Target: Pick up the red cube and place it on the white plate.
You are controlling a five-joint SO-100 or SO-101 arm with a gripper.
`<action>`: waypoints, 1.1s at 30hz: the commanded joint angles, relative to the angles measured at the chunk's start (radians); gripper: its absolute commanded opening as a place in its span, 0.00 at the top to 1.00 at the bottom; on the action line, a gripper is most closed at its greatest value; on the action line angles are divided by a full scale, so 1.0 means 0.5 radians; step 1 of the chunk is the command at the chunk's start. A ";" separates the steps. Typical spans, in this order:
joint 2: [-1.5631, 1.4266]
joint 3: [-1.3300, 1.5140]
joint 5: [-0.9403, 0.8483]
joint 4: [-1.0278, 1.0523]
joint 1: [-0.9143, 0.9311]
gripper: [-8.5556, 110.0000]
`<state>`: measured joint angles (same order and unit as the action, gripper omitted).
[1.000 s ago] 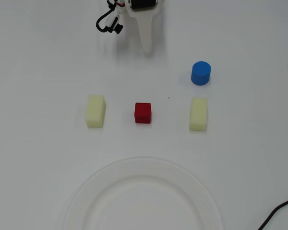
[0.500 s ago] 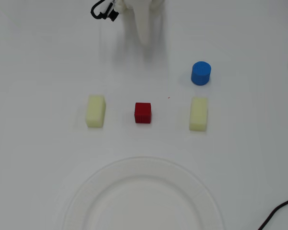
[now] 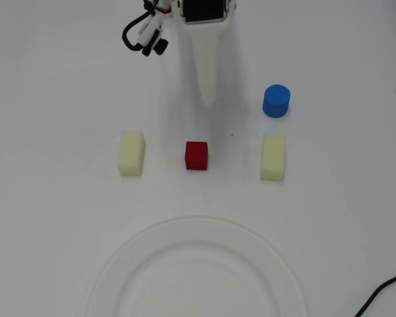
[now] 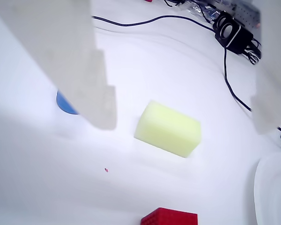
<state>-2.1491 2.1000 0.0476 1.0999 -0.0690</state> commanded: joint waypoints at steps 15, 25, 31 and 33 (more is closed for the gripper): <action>0.911 -0.436 0.055 0.012 0.052 0.63; 1.301 -0.758 0.025 0.012 0.138 0.66; 1.316 -0.758 -0.031 -0.009 0.144 0.73; 1.307 -0.758 -0.040 -0.009 0.144 0.78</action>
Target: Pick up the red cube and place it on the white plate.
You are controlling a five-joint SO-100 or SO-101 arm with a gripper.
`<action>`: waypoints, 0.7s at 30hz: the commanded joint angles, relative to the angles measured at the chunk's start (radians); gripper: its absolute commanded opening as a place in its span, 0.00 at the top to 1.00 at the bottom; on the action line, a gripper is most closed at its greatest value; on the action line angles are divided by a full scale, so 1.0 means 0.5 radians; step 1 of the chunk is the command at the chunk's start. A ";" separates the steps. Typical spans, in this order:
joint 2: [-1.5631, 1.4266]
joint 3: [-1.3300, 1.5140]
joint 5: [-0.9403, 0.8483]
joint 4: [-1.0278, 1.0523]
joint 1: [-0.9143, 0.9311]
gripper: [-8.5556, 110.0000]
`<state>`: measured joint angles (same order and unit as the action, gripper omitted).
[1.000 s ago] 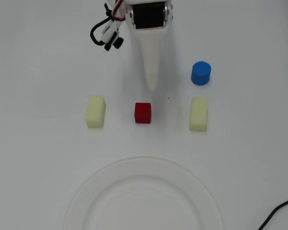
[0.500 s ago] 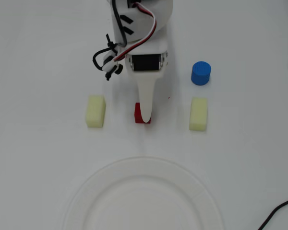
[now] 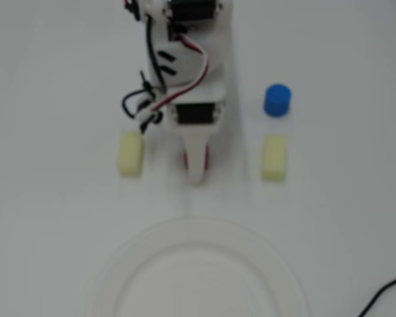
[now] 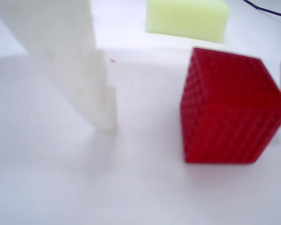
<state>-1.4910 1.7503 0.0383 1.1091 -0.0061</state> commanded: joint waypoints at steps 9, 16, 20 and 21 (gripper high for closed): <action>-0.307 0.101 -0.049 -0.132 0.021 0.93; -1.252 0.733 -0.156 -0.644 -0.003 0.93; -1.871 1.301 -0.362 -1.144 -0.077 0.93; -1.973 1.393 -0.411 -1.218 -0.095 0.93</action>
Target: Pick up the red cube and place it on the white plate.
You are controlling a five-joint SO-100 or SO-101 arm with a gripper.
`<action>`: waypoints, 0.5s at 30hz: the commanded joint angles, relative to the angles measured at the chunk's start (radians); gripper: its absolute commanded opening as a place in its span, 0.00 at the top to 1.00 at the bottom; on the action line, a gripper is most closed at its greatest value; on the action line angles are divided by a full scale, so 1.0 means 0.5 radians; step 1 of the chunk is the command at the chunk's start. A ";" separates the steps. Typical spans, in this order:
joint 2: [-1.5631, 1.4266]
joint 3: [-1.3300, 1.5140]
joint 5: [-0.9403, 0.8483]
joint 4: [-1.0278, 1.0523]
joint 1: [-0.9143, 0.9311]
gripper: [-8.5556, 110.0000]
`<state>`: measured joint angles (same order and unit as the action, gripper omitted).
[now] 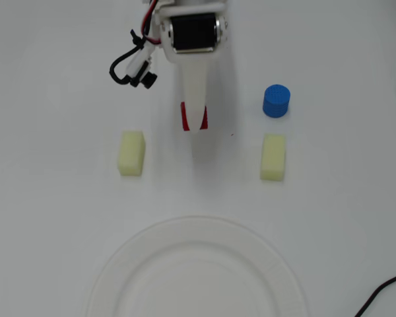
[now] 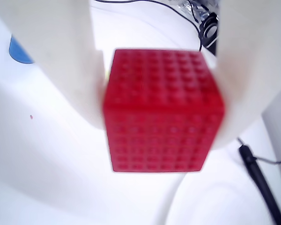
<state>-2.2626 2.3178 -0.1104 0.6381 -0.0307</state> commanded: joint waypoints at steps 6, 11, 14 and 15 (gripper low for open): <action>-0.693 0.632 -0.390 -0.752 -0.071 0.93; -0.341 0.635 -0.546 -1.154 -0.021 0.93; 0.021 0.469 -0.577 -1.289 0.015 0.93; 0.132 0.408 -0.565 -1.328 0.021 0.93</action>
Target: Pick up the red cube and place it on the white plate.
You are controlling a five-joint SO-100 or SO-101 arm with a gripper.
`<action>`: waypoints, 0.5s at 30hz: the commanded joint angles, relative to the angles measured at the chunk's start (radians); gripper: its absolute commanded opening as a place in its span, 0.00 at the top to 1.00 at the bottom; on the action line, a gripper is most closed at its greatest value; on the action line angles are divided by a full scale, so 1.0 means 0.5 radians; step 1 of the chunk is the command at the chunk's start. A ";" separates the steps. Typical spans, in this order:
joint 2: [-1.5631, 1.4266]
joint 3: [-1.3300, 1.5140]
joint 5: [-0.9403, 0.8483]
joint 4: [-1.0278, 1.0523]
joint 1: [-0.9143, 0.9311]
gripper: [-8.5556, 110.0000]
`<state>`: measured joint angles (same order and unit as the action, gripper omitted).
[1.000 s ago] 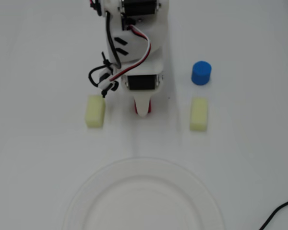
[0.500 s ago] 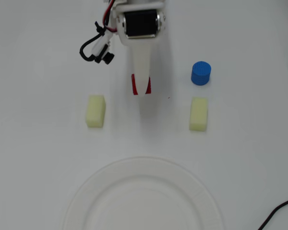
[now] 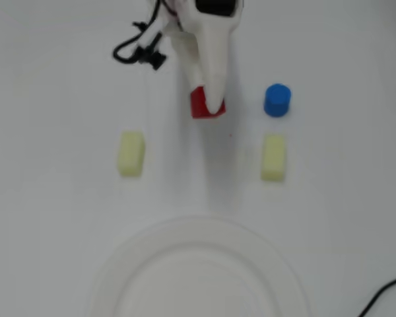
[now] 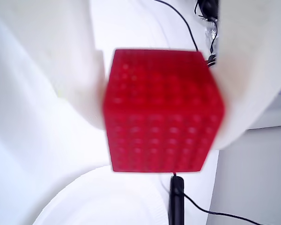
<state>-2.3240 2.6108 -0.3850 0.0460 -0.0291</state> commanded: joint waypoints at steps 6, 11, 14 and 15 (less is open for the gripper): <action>0.687 -0.506 0.052 -0.255 0.031 0.93; 1.012 -0.782 0.058 -0.282 0.015 0.93; 1.218 -0.966 0.095 -0.282 0.034 0.93; 1.285 -1.037 0.104 -0.279 0.043 0.93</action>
<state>-1.7349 2.1997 -0.3451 -0.0752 -0.0138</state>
